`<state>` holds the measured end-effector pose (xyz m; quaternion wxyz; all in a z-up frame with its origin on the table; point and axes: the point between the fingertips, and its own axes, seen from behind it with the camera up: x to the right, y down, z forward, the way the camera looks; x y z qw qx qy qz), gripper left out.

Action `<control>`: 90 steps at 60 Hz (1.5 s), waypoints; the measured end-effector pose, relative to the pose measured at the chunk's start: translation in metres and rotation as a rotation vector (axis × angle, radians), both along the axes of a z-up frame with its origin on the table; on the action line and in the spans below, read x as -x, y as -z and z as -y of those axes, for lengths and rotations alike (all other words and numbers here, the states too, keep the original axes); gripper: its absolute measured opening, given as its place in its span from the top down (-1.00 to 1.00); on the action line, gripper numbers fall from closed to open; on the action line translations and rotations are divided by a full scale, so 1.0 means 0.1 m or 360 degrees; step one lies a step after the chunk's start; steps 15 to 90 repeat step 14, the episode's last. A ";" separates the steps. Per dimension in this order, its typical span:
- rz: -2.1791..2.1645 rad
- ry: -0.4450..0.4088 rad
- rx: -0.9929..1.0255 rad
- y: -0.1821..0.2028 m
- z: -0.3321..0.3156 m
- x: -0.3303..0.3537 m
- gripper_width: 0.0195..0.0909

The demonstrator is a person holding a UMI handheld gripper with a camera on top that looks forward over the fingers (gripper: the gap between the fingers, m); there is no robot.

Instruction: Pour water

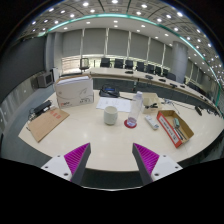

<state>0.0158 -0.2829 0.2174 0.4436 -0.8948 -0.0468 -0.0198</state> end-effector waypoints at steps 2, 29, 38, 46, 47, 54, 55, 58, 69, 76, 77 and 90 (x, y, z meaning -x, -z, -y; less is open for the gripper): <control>0.0000 0.0003 0.0000 -0.01 0.04 0.01 -0.86; -0.0018 0.0000 -0.0014 -0.11 0.12 0.07 -0.86; -0.0018 0.0000 -0.0014 -0.11 0.12 0.07 -0.86; -0.0018 0.0000 -0.0014 -0.11 0.12 0.07 -0.86; -0.0018 0.0000 -0.0014 -0.11 0.12 0.07 -0.86; -0.0018 0.0000 -0.0014 -0.11 0.12 0.07 -0.86; -0.0018 0.0000 -0.0014 -0.11 0.12 0.07 -0.86; -0.0018 0.0000 -0.0014 -0.11 0.12 0.07 -0.86; -0.0018 0.0000 -0.0014 -0.11 0.12 0.07 -0.86; -0.0018 0.0000 -0.0014 -0.11 0.12 0.07 -0.86; -0.0018 0.0000 -0.0014 -0.11 0.12 0.07 -0.86; -0.0018 0.0000 -0.0014 -0.11 0.12 0.07 -0.86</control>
